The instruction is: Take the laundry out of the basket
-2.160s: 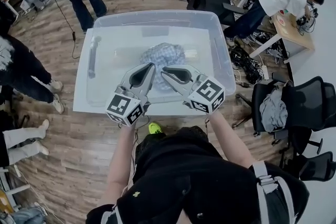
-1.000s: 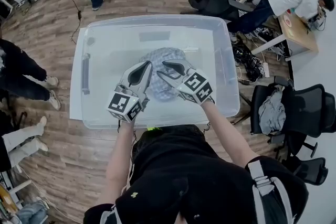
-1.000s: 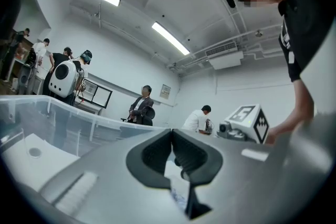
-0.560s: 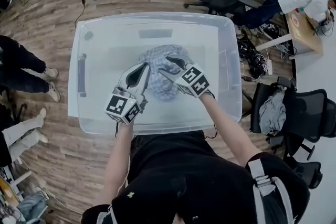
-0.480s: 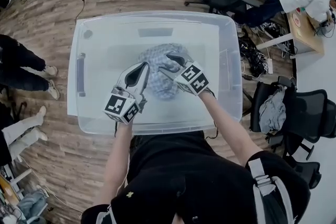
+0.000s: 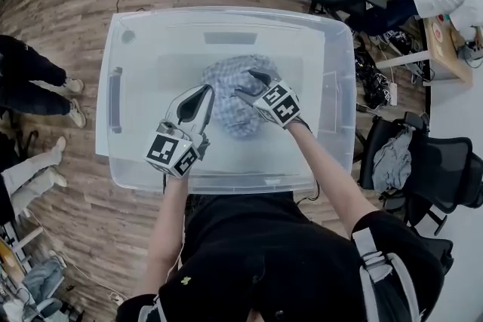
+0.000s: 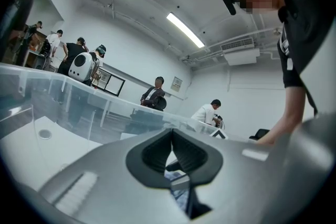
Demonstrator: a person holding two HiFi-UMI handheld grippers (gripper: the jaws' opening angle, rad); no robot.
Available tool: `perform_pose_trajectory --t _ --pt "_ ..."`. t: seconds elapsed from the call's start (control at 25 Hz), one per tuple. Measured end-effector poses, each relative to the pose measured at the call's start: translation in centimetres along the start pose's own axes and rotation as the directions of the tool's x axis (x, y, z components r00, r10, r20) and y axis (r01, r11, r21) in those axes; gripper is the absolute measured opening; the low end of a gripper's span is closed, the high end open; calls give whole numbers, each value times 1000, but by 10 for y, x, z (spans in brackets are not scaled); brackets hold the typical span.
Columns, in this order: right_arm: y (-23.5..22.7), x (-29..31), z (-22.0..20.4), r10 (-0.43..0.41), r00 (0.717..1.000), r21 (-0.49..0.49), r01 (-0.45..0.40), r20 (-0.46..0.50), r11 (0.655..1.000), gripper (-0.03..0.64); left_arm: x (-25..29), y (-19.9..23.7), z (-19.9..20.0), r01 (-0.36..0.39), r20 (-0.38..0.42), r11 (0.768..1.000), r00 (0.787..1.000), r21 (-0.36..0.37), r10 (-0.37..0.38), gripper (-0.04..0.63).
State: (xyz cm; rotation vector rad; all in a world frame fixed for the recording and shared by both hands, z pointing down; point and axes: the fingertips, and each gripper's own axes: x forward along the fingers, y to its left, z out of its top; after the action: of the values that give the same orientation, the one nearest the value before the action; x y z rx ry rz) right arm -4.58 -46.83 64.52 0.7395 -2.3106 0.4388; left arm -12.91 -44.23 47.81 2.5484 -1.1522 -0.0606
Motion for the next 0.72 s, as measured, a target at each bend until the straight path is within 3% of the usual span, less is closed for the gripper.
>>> perform_pose_trajectory --t 0.32,0.72 --pt "-11 22 -32 -11 997 5 11 -76 1000 328 -1 5 -3 -19 -10 1000 1000 0 19 8" --pt "-4 52 -66 -15 987 -134 -7 -163 991 437 -1 10 -3 -38 -12 999 999 5 38 8"
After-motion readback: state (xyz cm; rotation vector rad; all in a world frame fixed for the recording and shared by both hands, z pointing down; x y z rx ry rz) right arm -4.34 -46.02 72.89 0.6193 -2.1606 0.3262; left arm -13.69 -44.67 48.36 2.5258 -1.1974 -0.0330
